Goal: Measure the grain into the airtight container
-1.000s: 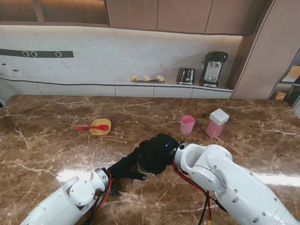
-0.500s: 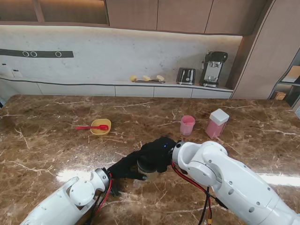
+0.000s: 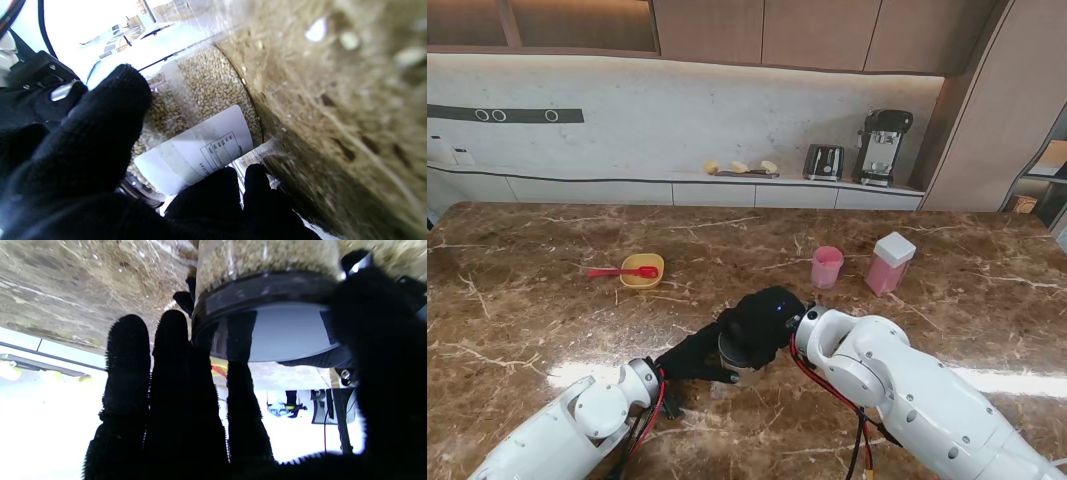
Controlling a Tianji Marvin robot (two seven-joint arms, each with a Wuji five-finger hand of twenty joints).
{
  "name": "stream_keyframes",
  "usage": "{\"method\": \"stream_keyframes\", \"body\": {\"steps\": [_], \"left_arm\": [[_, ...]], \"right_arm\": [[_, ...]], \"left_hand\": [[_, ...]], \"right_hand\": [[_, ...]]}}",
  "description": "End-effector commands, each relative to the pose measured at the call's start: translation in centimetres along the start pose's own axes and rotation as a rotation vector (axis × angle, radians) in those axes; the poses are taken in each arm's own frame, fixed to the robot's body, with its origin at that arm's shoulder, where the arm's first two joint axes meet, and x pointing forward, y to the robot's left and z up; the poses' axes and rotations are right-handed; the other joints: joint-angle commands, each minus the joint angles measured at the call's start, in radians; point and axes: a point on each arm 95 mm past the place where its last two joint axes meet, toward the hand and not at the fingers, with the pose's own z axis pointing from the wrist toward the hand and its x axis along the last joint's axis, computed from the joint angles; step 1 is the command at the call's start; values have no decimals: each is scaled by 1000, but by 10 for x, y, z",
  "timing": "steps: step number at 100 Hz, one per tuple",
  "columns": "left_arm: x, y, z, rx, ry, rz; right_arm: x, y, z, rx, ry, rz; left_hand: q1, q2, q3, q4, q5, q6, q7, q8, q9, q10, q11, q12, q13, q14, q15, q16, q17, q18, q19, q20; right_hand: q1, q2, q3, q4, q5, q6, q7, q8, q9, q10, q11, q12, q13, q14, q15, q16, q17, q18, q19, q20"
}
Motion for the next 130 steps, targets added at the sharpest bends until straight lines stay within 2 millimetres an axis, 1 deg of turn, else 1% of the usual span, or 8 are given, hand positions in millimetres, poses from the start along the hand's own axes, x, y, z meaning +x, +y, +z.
{"method": "stream_keyframes", "body": {"steps": [1,19,32,52,67,86,97,130], "left_arm": [[-15,19,-10,-50,-49,-9],[-14,19,-10,-53,-51,-9],[-14,19,-10,-52,-52,-8],[-14,20,-10,-52,-52,-8],[-14,20,-9,-52,-51,-7],[-13,20,-9,-52,-51,-7],[-13,20,-9,-53,-51,-7],[-13,19,-9,-52,-50,-6]], "right_arm": [[7,-13,4,10,-9,32],[11,-16,5,-13,-29,66],[12,-11,-1,-7,-29,38],[11,-2,-8,-15,-28,13],[7,8,-16,11,-5,-5],[2,16,-21,119,46,-60],[0,15,-18,168,63,-72],[1,5,-8,198,81,-61]], "left_hand": [[34,44,71,43,60,-518,580,4,26,-35,10,6,8,130,13,18,70,461,160,64],[33,42,72,42,62,-512,581,2,27,-34,11,6,8,129,13,18,71,460,160,63],[32,43,73,41,60,-514,578,-1,27,-34,11,6,7,129,13,18,70,460,160,63],[34,45,73,41,61,-512,578,-2,26,-33,10,6,7,130,12,18,71,461,160,63],[35,46,74,41,64,-506,579,-2,27,-32,10,6,7,130,13,18,72,461,160,64],[35,47,72,41,62,-510,583,0,26,-32,10,6,8,132,13,18,72,463,160,64],[35,48,71,41,61,-509,584,1,26,-32,10,6,8,133,14,18,72,463,161,64],[34,51,70,42,58,-512,583,2,27,-33,11,7,9,130,14,19,72,462,163,65]], "right_hand": [[-10,207,70,26,34,-5,50,20,71,-74,75,35,58,7,29,20,43,-26,63,-14],[-173,425,-239,99,-59,8,-4,-36,15,-62,-1,-4,0,57,-33,-15,-10,25,49,-77],[-310,457,-183,119,-119,-25,-57,-47,-104,-77,-82,-51,-188,80,-178,-92,-210,92,-119,-62],[-336,468,-167,118,-168,-35,-102,-39,-254,-82,-153,-82,-407,75,-267,-158,-394,110,-253,-26],[-180,319,-166,119,-201,-23,-134,-40,-338,-82,-181,-98,-484,63,-286,-173,-444,88,-308,-10],[237,177,-166,116,-246,-49,-192,-47,-452,-63,-199,-113,-548,60,-298,-184,-445,74,-379,24],[231,73,157,62,-265,-83,-203,-18,-485,-62,-183,-100,-555,48,-289,-176,-432,55,-392,41],[304,104,270,50,-210,-118,-115,88,-444,-80,-37,42,-399,-24,-98,-6,-283,-12,-269,75]]}}
